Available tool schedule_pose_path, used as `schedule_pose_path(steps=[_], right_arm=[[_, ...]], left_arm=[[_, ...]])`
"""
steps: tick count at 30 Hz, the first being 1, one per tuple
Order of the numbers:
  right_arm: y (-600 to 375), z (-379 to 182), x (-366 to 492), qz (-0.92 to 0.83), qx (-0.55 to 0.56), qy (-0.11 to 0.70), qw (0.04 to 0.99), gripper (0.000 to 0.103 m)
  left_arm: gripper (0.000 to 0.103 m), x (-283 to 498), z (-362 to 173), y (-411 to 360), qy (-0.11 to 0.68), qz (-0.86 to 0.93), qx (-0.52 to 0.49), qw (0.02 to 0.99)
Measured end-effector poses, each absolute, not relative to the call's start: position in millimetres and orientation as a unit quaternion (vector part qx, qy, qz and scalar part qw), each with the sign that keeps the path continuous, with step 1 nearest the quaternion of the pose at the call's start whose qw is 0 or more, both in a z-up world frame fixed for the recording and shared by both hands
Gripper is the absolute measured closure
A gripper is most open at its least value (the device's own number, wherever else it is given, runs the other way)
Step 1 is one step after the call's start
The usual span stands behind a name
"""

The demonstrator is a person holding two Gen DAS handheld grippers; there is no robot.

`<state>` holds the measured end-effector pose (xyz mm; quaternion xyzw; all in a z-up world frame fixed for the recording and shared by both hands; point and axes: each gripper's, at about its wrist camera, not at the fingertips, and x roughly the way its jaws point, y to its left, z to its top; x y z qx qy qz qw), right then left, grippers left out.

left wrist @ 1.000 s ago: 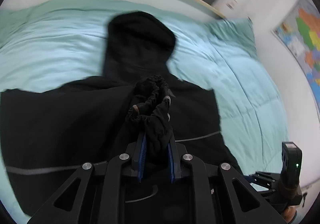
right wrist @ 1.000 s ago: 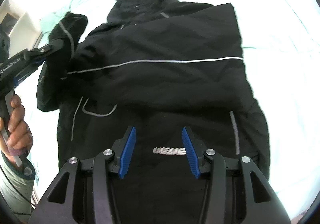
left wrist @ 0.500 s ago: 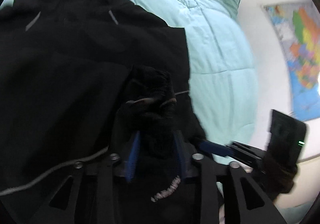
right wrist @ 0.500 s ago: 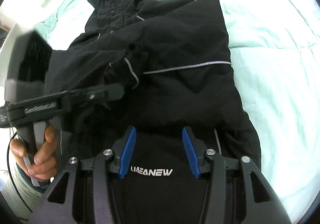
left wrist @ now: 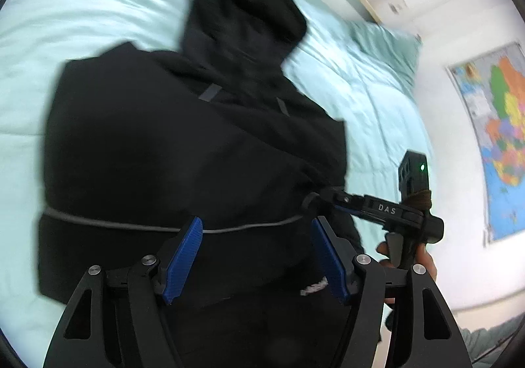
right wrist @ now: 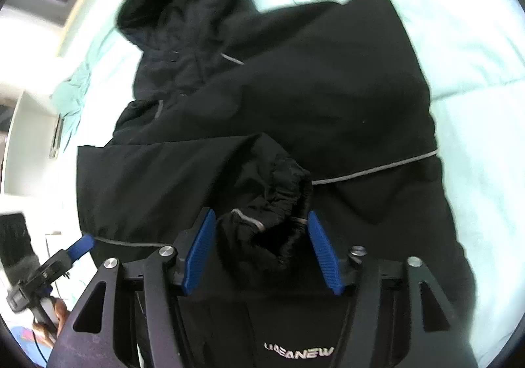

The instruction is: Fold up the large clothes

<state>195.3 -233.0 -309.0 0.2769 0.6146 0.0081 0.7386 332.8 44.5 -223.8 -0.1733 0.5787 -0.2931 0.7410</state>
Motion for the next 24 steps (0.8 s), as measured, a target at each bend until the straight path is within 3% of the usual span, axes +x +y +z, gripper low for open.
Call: schedule_pose_path(steps=[1, 2, 4, 5, 8, 11, 13, 14, 15, 24], right_arm=[[-227.3, -306.5, 198.2, 0.017, 0.262, 0.617, 0.742, 0.047], [-223.9, -303.3, 201.0, 0.025, 0.251, 0.616, 0.746, 0.069], [-214.6, -272.2, 201.4, 0.034, 0.211, 0.588, 0.780, 0.083], [-213.2, -258.7, 201.6, 0.030, 0.192, 0.578, 0.793, 0.101], [-225.3, -200.4, 197.5, 0.007, 0.133, 0.521, 0.843, 0.101], [-244.8, -195.2, 198.2, 0.024, 0.133, 0.536, 0.833, 0.098], [-252.5, -224.3, 198.7, 0.031, 0.150, 0.582, 0.799, 0.078], [-250.9, -234.8, 198.5, 0.028, 0.159, 0.589, 0.792, 0.058], [-251.2, -248.8, 194.4, 0.028, 0.175, 0.595, 0.784, 0.053], [-225.7, -342.6, 193.6, 0.060, 0.315, 0.634, 0.704, 0.052]], left_arm=[[0.033, 332.3, -224.7, 51.2, 0.576, -0.284, -0.176, 0.746], [0.033, 334.1, -222.6, 61.7, 0.571, -0.273, -0.180, 0.753], [0.033, 337.4, -216.1, 80.3, 0.558, -0.255, -0.191, 0.766], [0.033, 339.2, -214.6, 84.7, 0.553, -0.249, -0.194, 0.771], [0.033, 346.4, -209.5, 98.8, 0.538, -0.235, -0.195, 0.786], [0.033, 353.6, -211.4, 101.6, 0.537, -0.230, -0.205, 0.786], [0.033, 354.6, -213.2, 104.2, 0.538, -0.231, -0.209, 0.783], [0.033, 353.3, -213.5, 101.7, 0.539, -0.230, -0.207, 0.783], [0.033, 353.1, -214.2, 99.8, 0.541, -0.228, -0.205, 0.783], [0.033, 350.6, -221.0, 94.9, 0.553, -0.220, -0.196, 0.779]])
